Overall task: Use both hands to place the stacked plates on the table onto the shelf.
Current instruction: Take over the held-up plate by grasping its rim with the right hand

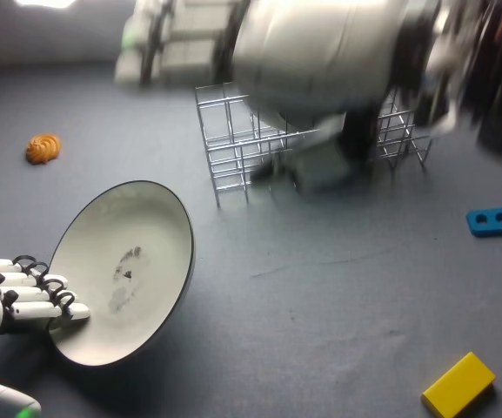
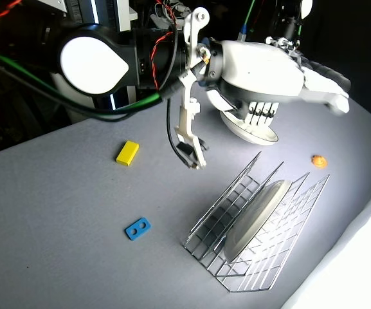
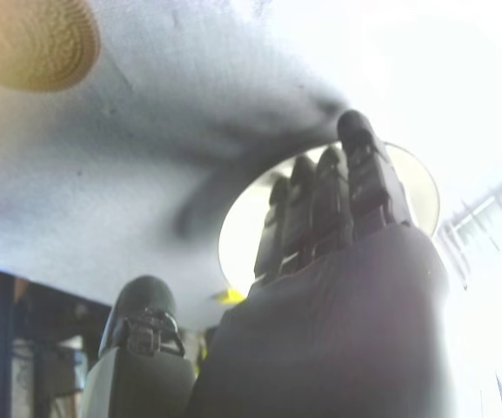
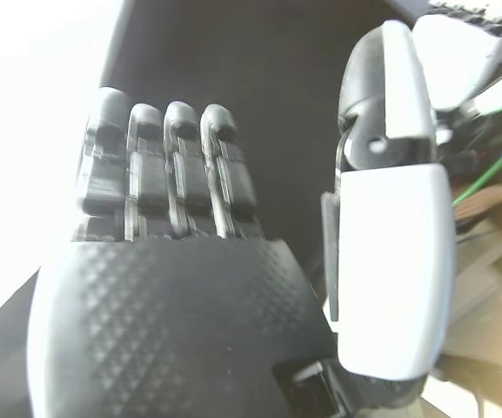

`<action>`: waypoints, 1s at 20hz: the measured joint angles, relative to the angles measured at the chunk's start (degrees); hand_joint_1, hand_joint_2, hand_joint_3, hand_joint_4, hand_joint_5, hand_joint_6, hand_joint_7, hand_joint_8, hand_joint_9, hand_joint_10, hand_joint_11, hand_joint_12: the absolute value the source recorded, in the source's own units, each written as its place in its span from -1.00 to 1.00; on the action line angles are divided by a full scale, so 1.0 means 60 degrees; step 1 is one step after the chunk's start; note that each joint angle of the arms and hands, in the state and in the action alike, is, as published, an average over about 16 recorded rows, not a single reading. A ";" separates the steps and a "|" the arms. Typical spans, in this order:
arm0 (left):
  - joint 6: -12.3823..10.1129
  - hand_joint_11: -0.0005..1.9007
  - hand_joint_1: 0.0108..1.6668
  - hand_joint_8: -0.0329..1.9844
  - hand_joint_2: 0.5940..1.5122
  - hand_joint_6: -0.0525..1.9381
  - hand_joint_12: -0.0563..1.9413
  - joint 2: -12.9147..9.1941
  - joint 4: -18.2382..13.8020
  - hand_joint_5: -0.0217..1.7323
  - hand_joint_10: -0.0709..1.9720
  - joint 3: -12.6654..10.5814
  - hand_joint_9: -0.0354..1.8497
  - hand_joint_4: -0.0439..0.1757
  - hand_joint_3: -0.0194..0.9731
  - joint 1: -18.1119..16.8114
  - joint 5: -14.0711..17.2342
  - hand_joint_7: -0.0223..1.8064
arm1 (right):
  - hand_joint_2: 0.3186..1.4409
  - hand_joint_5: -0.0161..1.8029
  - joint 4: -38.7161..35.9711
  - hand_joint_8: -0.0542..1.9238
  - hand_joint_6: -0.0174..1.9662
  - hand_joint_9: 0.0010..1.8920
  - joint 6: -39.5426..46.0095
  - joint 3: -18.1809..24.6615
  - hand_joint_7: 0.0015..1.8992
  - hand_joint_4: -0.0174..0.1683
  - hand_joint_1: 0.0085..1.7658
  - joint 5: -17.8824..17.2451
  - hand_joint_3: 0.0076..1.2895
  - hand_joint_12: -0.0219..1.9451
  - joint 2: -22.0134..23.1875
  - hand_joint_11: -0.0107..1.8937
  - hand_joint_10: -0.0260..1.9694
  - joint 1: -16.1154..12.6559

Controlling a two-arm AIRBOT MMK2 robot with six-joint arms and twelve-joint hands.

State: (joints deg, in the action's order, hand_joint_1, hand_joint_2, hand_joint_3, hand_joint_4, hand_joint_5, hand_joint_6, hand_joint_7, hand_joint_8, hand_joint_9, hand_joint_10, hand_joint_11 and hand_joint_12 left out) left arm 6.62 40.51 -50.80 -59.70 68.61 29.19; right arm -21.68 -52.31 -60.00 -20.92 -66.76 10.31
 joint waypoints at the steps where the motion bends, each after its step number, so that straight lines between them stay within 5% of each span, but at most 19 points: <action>1: -0.0027 -0.97 -0.99 -0.98 0.33 -0.98 -0.64 -0.0009 0.0009 -0.84 -0.97 0.0015 -0.89 -0.68 -0.94 0.0023 -0.0004 -0.85 | 0.09 -0.73 -0.0035 -0.92 -0.94 -0.88 -0.0384 0.0134 -0.80 -0.79 0.10 0.0004 -1.00 -0.40 -0.0082 -0.98 -0.88 0.0145; 6: -0.0088 -0.97 -0.99 -0.98 0.33 -0.98 -0.63 -0.0031 0.0028 -0.84 -0.97 0.0069 -0.89 -0.68 -0.94 0.0060 -0.0022 -0.86 | 0.00 -0.79 -0.0017 -0.92 -0.95 -0.93 -0.1821 0.0348 -0.88 -0.77 0.16 0.0097 -0.99 -0.57 -0.0715 -0.98 -0.94 0.0865; 11: -0.0089 -0.97 -0.99 -0.98 0.32 -0.98 -0.63 -0.0033 0.0042 -0.84 -0.97 0.0082 -0.89 -0.68 -0.94 0.0070 -0.0025 -0.86 | -0.04 -0.79 0.0181 -0.92 -0.95 -0.94 -0.2555 -0.0167 -0.90 -0.77 0.20 0.0311 -0.99 -0.61 -0.1624 -0.98 -0.96 0.1344; 20: -0.0091 -0.97 -0.99 -0.98 0.33 -0.98 -0.64 -0.0032 0.0138 -0.84 -0.97 0.0073 -0.89 -0.68 -0.94 0.0117 0.0001 -0.86 | 0.02 -0.59 0.0394 -0.90 -0.94 -0.77 -0.2951 -0.1514 -0.71 -0.78 0.23 0.0546 -0.99 -0.22 -0.3238 -0.93 -0.90 0.1593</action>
State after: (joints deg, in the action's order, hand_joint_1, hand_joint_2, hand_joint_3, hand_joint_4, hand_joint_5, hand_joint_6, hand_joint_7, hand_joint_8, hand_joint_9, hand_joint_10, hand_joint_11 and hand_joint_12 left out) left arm 6.08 40.32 -49.97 -59.26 69.32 29.20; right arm -19.31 -70.02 -69.08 -17.64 -86.19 19.86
